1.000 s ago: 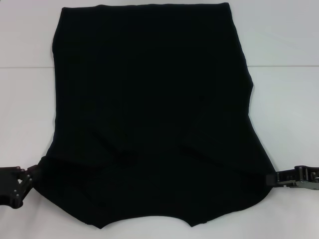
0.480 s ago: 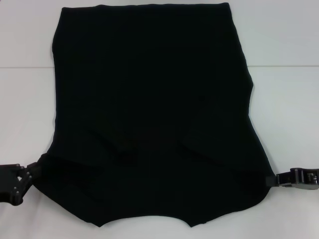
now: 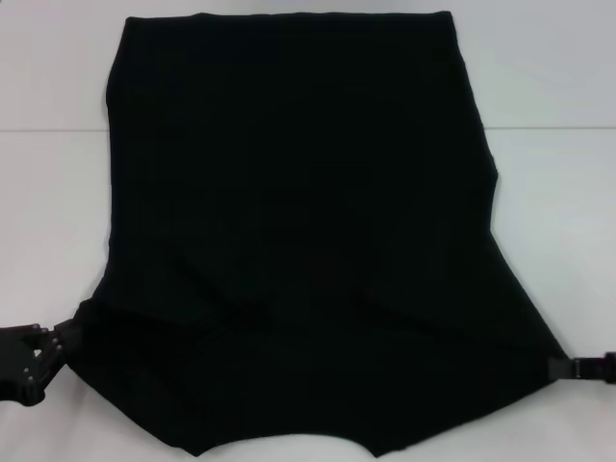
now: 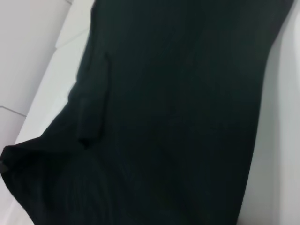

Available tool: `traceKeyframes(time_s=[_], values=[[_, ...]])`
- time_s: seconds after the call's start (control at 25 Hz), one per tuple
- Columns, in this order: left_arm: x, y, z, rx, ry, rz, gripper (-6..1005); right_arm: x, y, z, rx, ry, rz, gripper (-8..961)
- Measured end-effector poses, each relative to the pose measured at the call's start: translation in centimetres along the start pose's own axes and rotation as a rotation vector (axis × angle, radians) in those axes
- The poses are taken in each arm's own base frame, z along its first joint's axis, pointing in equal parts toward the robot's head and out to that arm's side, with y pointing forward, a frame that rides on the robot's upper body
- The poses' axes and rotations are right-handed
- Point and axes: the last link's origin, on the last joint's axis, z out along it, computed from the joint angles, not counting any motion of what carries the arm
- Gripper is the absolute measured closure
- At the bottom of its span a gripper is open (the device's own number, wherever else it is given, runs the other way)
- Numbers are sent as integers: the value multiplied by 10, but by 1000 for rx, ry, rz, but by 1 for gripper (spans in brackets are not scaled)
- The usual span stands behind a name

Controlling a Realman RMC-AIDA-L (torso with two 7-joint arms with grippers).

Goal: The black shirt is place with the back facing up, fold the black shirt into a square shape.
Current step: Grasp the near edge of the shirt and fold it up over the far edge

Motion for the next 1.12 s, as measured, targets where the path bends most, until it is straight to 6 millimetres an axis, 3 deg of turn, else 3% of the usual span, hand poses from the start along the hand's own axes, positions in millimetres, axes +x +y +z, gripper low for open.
traceKeyframes(time_s=[0.4,0.8,0.96,1.12], values=[[-11,25,-22,-93,42,-69,973,34,-9,-41,-32,-10,-42,927],[-33,51,-33,-182,7,-157,969,67,-9,-65,-54,11,-66,927],[-32,54,-33,-200,14,-171,967,67,-9,-68,-53,5,-73,926],[-20,46,-21,-218,24,-189,966,53,-8,-63,-53,-10,-99,926]])
